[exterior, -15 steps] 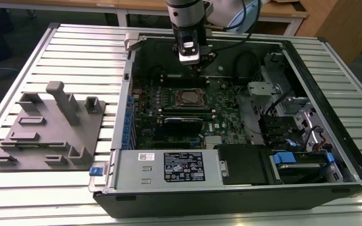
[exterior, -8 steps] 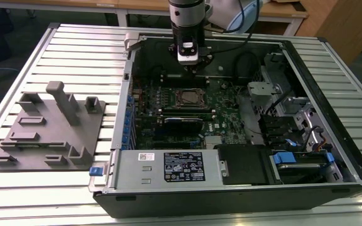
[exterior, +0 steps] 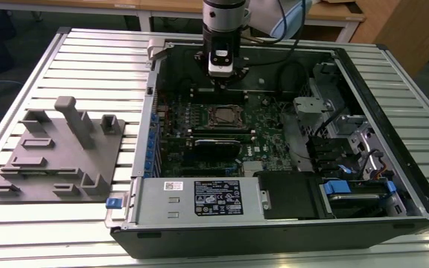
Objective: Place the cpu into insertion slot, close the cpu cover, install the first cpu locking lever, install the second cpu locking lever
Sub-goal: 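Install the first cpu locking lever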
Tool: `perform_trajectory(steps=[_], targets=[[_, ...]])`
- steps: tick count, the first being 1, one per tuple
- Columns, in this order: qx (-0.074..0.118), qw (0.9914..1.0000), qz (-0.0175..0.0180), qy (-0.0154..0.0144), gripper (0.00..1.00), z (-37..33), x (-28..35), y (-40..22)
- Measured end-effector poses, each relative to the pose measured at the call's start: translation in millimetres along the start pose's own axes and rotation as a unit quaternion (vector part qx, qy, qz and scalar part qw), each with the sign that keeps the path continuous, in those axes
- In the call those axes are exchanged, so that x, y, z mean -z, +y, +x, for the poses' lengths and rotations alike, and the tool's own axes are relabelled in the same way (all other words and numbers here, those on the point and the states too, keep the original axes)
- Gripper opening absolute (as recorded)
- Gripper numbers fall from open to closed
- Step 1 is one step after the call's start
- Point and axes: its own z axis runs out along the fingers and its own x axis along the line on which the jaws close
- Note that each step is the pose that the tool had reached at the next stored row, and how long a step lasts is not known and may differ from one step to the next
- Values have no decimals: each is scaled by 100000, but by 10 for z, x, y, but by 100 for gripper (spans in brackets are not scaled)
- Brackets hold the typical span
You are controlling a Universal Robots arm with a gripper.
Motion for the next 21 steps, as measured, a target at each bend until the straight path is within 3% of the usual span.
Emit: perform_trajectory(steps=[4, 11, 21], targets=[[160, 100000, 5, 52, 11, -6, -3, 4], [2559, 99967, -60, 151, 11, -33, -16, 23], [6584, 99782, -222, 311, 11, -42, -28, 20]])
